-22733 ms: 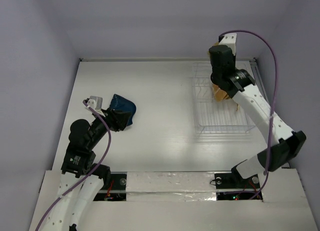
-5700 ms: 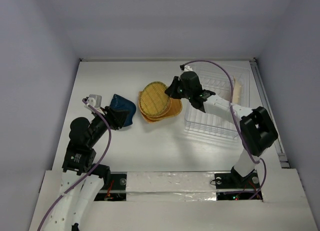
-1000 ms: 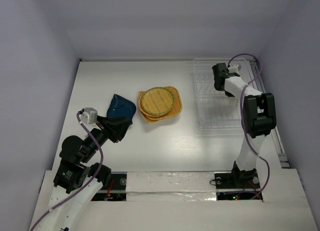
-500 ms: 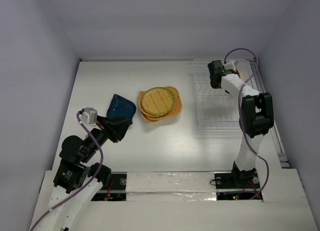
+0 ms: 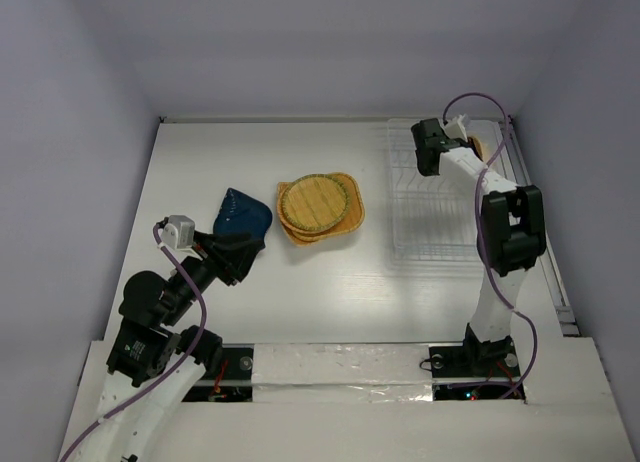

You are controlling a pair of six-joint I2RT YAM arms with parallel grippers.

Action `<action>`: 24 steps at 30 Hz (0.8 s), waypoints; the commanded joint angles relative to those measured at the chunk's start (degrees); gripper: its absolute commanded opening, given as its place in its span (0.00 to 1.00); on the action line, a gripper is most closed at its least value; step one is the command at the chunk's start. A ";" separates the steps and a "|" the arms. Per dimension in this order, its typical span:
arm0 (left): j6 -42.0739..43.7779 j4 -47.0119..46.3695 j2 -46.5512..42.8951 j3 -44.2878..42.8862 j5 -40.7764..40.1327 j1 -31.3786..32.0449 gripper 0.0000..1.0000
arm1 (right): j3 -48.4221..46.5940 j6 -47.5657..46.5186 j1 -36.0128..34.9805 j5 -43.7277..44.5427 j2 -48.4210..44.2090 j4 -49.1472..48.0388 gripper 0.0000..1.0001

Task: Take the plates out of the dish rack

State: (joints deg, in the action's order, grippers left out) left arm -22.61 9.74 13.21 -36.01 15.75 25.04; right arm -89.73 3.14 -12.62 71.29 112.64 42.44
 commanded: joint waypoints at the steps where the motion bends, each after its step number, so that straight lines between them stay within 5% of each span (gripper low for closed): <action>1: -0.42 -2.00 0.23 -0.11 -0.72 0.28 0.38 | -2.29 -4.52 -1.26 11.85 -1.73 -11.14 0.00; 4: -0.42 -2.09 0.50 -0.11 -0.54 0.28 0.38 | -2.90 -6.39 -1.97 15.54 1.08 -12.55 0.00; 12: -0.42 -2.18 1.11 -0.11 -0.28 0.28 0.38 | -10.20 13.46 -2.49 8.62 0.66 2.47 0.00; 24: -0.33 -2.18 1.82 -0.03 -0.28 0.28 0.38 | 3.14 16.55 -3.89 -13.17 -24.10 -10.08 0.00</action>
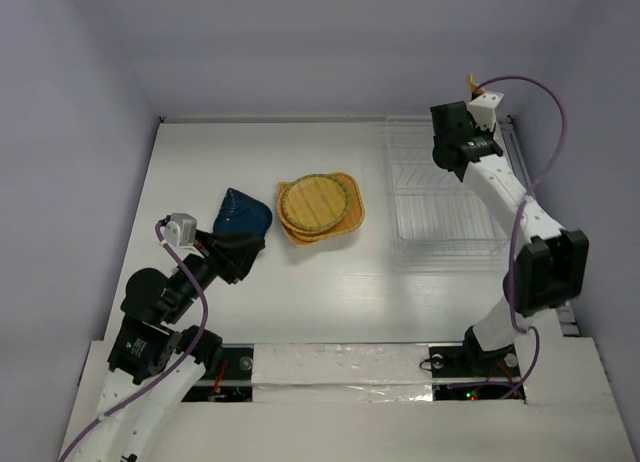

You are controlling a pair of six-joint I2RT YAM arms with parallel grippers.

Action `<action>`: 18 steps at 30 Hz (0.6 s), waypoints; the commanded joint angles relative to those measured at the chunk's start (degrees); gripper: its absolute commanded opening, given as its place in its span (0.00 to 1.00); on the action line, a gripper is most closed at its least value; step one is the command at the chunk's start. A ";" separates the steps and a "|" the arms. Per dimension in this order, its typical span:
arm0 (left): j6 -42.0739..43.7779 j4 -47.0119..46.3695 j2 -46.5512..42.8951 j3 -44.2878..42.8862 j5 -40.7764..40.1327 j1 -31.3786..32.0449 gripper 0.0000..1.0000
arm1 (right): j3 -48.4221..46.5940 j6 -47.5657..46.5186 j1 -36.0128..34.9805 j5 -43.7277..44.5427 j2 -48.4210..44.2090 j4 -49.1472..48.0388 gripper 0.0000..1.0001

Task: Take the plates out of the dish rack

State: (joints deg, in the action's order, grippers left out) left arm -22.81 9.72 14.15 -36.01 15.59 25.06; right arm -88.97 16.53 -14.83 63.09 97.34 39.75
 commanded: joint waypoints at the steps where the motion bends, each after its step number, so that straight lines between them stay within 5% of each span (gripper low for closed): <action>1: -0.13 -2.07 0.96 -0.11 -0.21 0.25 0.38 | 3.53 3.59 -2.30 -7.17 -10.66 -8.27 0.00; 12: -0.39 -1.37 1.32 -0.11 -3.20 -0.80 0.38 | 17.51 13.69 -15.31 -65.41 -19.74 -28.84 0.00; 18: -0.57 -1.45 2.81 -0.02 -3.64 -1.42 0.39 | 19.26 17.65 -17.87 -77.83 -12.53 -34.20 0.00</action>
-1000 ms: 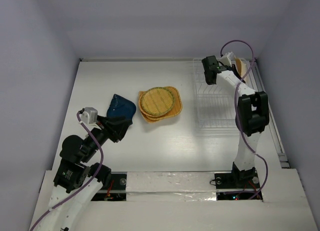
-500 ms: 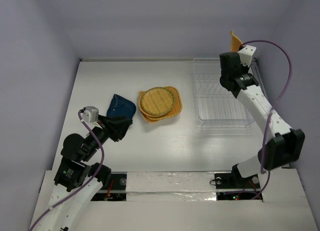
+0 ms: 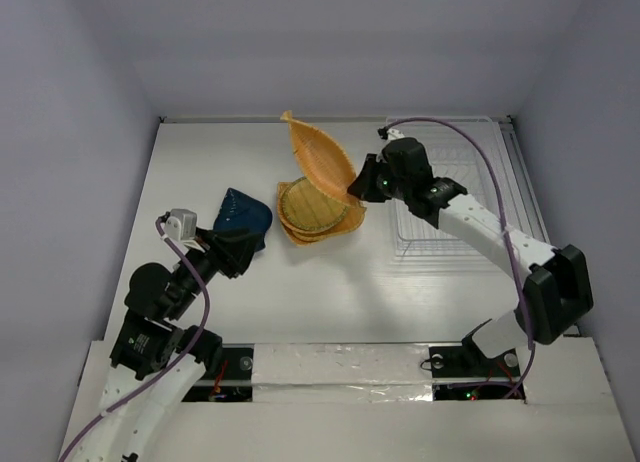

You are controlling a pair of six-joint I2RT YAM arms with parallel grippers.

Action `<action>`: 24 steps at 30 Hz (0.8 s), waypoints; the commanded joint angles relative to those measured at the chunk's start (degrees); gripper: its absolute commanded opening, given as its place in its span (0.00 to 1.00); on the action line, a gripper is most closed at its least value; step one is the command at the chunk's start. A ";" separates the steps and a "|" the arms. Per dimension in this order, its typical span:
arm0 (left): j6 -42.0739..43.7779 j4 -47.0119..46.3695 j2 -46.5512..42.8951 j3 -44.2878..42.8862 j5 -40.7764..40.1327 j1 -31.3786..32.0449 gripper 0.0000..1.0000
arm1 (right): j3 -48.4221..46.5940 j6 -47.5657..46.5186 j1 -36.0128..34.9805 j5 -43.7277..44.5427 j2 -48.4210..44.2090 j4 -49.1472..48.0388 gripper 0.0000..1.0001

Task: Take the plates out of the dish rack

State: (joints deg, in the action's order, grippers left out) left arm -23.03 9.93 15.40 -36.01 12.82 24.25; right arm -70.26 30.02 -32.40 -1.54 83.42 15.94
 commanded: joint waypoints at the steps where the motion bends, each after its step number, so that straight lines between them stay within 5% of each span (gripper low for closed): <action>1: -0.27 -1.67 1.91 -0.03 -0.78 -1.22 0.39 | 1.08 5.47 -0.29 -14.88 2.09 -11.80 0.00; 12: 0.53 -2.64 4.55 0.06 2.91 -7.19 0.39 | 4.51 7.42 -1.43 -19.90 9.57 -15.33 0.00; 24: 0.61 -2.90 5.26 0.15 3.62 -7.73 0.39 | 5.22 5.23 -1.43 -19.56 12.91 -13.57 0.19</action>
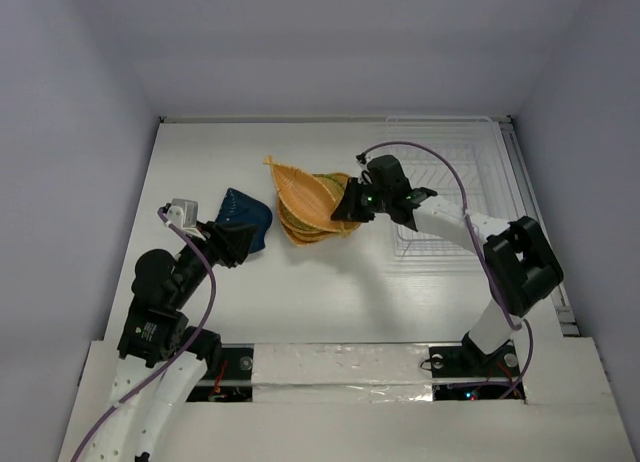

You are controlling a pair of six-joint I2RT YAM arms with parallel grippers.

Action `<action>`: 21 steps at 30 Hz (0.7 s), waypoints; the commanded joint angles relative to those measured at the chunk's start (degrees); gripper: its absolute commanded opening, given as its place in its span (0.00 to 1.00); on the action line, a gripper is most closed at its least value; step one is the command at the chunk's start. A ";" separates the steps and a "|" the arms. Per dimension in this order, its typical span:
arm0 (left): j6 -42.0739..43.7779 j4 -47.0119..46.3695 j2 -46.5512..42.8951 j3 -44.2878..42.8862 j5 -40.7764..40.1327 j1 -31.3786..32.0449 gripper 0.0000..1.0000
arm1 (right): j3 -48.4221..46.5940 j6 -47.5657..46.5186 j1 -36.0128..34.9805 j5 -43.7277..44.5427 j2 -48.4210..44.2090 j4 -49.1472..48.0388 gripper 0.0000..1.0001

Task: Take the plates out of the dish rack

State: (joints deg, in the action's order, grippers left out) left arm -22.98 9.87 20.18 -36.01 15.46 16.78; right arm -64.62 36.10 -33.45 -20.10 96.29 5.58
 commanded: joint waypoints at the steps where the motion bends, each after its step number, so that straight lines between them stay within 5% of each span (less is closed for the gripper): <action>1: 0.57 -2.84 0.56 0.15 1.06 -0.25 0.39 | -0.42 -1.03 -0.39 -0.91 0.12 -3.12 0.20; 15: 0.57 -2.92 0.29 0.06 1.32 -0.25 0.39 | -0.42 -1.91 -0.39 3.39 -2.51 -0.66 0.36; 18: 0.66 -2.84 0.38 0.06 1.24 -0.25 0.39 | -0.68 -1.91 -0.39 5.23 -2.25 -0.66 0.43; 21: 0.66 -2.84 0.29 0.15 1.24 -0.25 0.39 | -0.68 -2.26 -0.39 9.09 -3.38 -0.23 0.61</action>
State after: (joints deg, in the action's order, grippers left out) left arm -22.96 9.69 20.25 -36.01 16.08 16.78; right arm -64.64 34.57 -33.45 -15.81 96.01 6.00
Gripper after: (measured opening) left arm 0.386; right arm 0.562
